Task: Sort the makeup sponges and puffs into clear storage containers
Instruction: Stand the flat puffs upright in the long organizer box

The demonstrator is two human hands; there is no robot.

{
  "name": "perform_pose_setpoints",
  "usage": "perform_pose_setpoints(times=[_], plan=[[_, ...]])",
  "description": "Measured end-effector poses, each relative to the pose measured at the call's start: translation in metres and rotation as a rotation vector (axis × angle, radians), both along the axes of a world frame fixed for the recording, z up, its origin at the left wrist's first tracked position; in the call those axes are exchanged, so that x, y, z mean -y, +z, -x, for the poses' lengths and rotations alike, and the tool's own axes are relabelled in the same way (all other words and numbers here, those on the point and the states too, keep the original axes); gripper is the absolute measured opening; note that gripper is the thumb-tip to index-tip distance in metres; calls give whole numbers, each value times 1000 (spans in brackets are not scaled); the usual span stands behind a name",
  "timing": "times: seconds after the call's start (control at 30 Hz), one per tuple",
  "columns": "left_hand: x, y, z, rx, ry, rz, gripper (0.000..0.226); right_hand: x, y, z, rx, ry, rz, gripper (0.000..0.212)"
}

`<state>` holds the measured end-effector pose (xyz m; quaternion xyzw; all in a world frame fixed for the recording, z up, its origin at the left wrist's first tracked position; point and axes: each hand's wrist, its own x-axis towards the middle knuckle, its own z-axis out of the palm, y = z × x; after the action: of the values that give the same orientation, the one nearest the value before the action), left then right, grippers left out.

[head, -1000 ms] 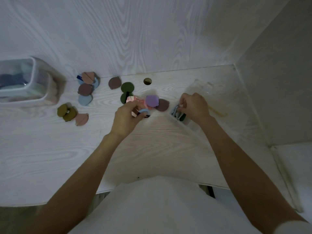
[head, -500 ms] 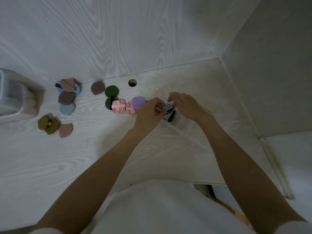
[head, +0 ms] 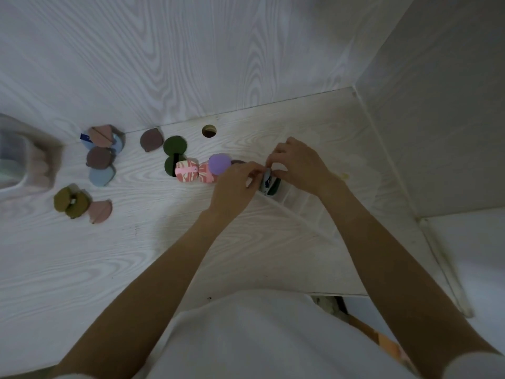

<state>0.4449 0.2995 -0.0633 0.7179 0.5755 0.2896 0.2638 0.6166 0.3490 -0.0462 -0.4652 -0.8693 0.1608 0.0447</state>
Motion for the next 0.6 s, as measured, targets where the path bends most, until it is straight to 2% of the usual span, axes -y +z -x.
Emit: perform_pose_setpoints(times=[0.17, 0.43, 0.6], plan=[[-12, -12, 3, -191, -11, -13, 15, 2, 0, -1, -83, 35, -10, 22], [-24, -7, 3, -213, -110, -17, 16, 0, -2, -12, -92, 39, 112, 9], [-28, -11, 4, -200, -144, -28, 12, -1, 1, -11, -124, 147, 15, 16]])
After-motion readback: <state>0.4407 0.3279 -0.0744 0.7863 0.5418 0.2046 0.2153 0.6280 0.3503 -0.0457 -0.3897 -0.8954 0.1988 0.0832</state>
